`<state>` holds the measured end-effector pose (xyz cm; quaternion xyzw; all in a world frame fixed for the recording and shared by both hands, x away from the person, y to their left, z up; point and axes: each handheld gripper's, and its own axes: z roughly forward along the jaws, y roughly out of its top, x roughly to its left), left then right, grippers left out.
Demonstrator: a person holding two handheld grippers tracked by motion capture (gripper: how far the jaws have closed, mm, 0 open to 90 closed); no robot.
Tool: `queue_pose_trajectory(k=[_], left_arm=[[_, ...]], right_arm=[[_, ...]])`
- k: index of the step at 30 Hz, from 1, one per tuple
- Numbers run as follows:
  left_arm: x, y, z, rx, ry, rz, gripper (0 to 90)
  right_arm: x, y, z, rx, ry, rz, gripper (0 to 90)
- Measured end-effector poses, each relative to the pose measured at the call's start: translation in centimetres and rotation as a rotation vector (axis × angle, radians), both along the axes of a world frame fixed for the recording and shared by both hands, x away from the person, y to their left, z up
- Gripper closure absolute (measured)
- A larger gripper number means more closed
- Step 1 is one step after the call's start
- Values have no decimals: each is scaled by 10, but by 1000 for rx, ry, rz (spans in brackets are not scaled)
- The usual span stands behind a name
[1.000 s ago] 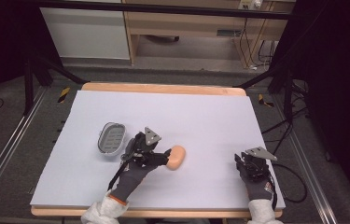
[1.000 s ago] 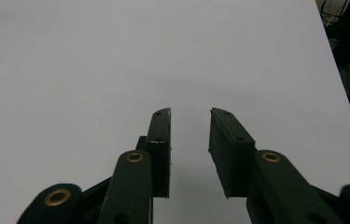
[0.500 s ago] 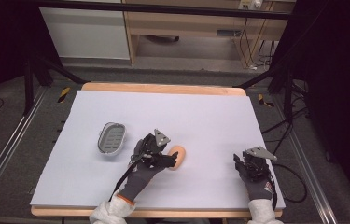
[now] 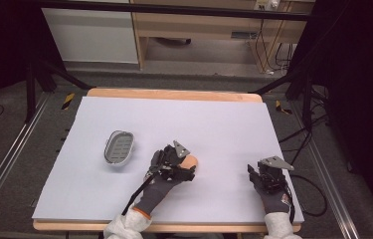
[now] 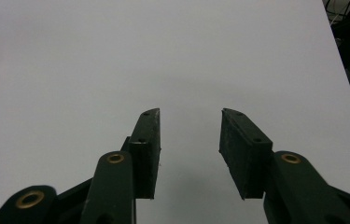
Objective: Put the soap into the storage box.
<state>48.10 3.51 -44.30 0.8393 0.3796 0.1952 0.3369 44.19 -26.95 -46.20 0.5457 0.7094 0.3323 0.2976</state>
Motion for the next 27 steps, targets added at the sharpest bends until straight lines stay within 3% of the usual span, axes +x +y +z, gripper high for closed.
queue_pose_trajectory(k=[20,27], left_arm=[[10,-14,-23,16,61,1,207],[12,-17,-28,20,79,1,256]], right_arm=[[1,0,-1,-1,15,-2,580],[2,-1,-2,0,16,-1,582]])
